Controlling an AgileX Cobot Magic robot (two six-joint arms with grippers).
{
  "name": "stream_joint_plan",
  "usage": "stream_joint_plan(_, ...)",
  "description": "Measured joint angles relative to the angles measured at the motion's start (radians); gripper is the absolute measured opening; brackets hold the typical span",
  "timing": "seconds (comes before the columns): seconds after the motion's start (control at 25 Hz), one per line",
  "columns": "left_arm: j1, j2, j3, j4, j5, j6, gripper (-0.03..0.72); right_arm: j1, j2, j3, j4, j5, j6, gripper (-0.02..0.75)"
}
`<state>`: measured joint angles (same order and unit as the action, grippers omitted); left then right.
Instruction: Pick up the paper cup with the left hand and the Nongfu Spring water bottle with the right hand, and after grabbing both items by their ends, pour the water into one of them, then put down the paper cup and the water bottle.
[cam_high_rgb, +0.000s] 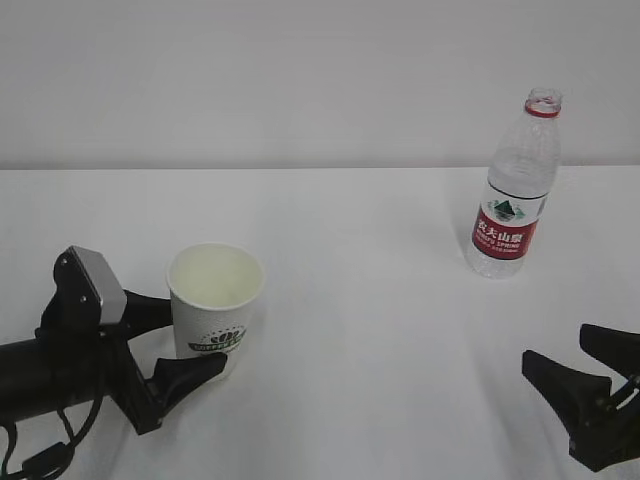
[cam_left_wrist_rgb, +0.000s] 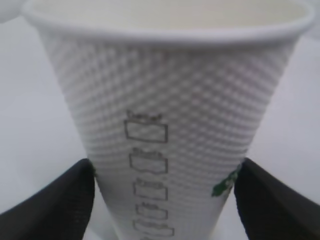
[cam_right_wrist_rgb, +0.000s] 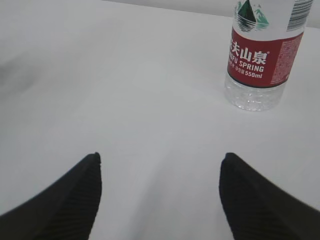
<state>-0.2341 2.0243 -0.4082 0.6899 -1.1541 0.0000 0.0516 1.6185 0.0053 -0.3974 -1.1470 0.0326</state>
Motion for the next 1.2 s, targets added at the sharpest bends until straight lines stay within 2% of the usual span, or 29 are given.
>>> stream_joint_plan(0.28,-0.002,0.004,0.0,-0.012,0.0,-0.027,0.687,0.0,0.0,0.0,0.0,0.0,0.0,0.556)
stream_joint_plan(0.6,-0.002,0.047,-0.011,-0.016,-0.002,-0.051,0.691,0.0,0.0,0.0,0.0,0.0,0.0,0.556)
stream_joint_plan(0.84,-0.002,0.055,-0.063,-0.01,-0.002,-0.088,0.691,0.0,0.0,0.0,0.0,0.0,0.0,0.556)
stream_joint_plan(1.2,-0.027,0.057,-0.11,0.004,-0.002,-0.114,0.685,0.0,0.0,0.0,0.0,0.0,0.002,0.556)
